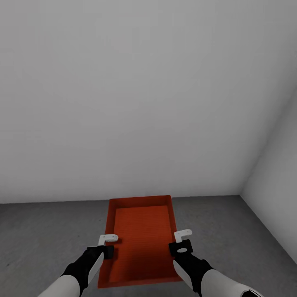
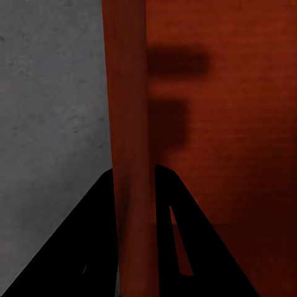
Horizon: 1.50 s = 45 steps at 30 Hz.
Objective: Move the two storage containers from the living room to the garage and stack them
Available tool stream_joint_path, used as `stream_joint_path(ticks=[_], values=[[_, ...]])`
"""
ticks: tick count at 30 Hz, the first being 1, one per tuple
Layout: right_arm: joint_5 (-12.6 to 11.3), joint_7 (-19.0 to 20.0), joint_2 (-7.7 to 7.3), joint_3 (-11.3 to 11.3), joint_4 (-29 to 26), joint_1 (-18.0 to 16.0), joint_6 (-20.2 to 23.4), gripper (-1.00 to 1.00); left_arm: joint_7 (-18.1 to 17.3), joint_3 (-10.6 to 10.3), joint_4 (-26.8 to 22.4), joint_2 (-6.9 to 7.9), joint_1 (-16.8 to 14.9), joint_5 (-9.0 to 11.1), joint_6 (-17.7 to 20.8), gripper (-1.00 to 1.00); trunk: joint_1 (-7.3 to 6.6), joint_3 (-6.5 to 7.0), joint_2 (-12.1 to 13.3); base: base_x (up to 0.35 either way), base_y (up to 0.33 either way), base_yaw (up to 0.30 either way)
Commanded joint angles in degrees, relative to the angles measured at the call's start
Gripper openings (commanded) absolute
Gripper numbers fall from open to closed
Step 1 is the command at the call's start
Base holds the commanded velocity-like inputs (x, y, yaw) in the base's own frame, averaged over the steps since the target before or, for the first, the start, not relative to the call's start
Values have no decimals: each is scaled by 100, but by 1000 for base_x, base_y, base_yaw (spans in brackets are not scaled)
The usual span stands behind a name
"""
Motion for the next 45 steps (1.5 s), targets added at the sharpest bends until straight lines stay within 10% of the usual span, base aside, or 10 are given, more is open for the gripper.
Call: stream_joint_path(ticks=[1, 45], values=[[-123, 67, 41, 38, -12, -4, 38, -100, 30, 28, -23, -5, -3, -45, 34, -100, 24, -26, -49, 0, 0, -6], [-123, 67, 39, 36, -12, -4, 38, -100, 30, 31, -24, -4, -3, -38, 34, -100, 990, -1113, -1813, 0, 0, 71]])
